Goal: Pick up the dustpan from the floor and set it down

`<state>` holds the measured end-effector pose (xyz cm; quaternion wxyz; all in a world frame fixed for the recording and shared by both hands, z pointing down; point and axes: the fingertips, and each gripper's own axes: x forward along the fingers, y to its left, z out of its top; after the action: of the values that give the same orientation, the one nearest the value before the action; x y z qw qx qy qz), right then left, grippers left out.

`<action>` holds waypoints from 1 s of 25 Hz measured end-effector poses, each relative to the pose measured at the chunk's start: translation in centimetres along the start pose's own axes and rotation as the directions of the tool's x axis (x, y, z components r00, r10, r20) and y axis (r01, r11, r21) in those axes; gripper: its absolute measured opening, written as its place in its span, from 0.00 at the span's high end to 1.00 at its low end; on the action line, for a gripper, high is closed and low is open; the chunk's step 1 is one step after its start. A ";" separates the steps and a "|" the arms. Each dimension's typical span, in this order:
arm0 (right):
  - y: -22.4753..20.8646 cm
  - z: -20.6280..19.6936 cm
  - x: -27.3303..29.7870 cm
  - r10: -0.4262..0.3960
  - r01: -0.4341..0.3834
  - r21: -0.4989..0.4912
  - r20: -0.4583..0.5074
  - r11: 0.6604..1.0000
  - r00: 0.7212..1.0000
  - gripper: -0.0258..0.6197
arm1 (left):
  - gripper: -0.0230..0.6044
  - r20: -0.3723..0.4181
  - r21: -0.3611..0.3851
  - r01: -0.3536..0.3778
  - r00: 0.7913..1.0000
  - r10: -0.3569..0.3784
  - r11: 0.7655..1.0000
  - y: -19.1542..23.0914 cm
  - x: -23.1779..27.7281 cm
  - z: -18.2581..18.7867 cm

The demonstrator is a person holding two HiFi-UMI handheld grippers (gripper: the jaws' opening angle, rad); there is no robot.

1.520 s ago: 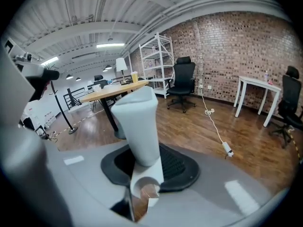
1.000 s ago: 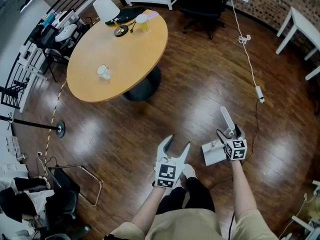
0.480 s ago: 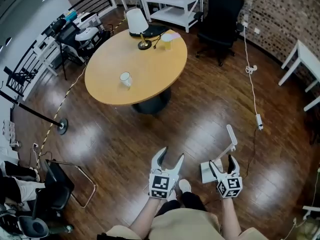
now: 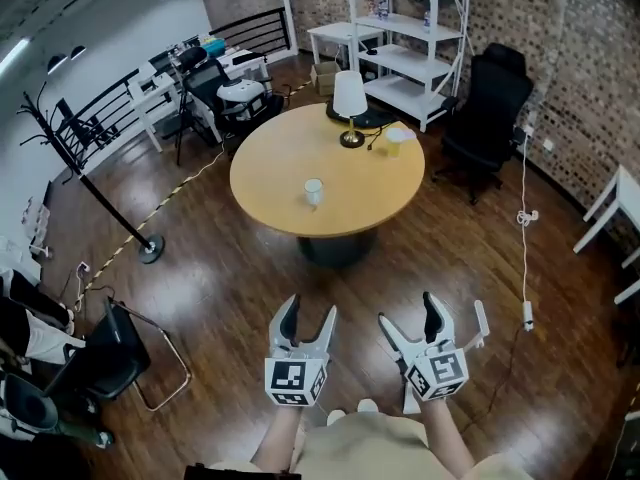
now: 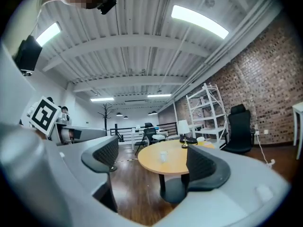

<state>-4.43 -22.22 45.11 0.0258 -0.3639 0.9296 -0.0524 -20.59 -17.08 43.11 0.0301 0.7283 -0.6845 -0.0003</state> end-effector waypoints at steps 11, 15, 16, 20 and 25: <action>5.5 5.4 3.8 0.173 -0.169 -0.053 0.093 0.984 0.980 0.27 | 0.55 0.138 0.000 -0.173 0.975 0.172 0.985 5.0 -5.2 5.1; 6.0 5.0 3.8 0.183 -0.178 -0.055 0.085 0.982 0.979 0.27 | 0.55 0.139 -0.005 -0.201 0.970 0.199 0.980 6.0 -6.0 4.9; 6.0 5.0 3.7 0.181 -0.177 -0.056 0.085 0.983 0.980 0.27 | 0.55 0.141 -0.005 -0.204 0.969 0.203 0.979 6.1 -6.2 4.8; 5.9 4.8 3.4 0.168 -0.162 -0.064 0.085 0.985 0.982 0.27 | 0.55 0.143 -0.006 -0.204 0.969 0.202 0.979 6.4 -6.6 4.6; 5.5 3.9 3.1 0.154 -0.151 -0.057 0.054 0.987 0.987 0.29 | 0.56 0.134 -0.005 -0.181 0.974 0.180 0.983 5.9 -6.3 4.5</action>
<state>-10.06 -20.67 40.53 0.0473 -0.2937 0.9546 -0.0149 -27.09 -11.35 38.60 -0.0186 0.6615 -0.7484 -0.0442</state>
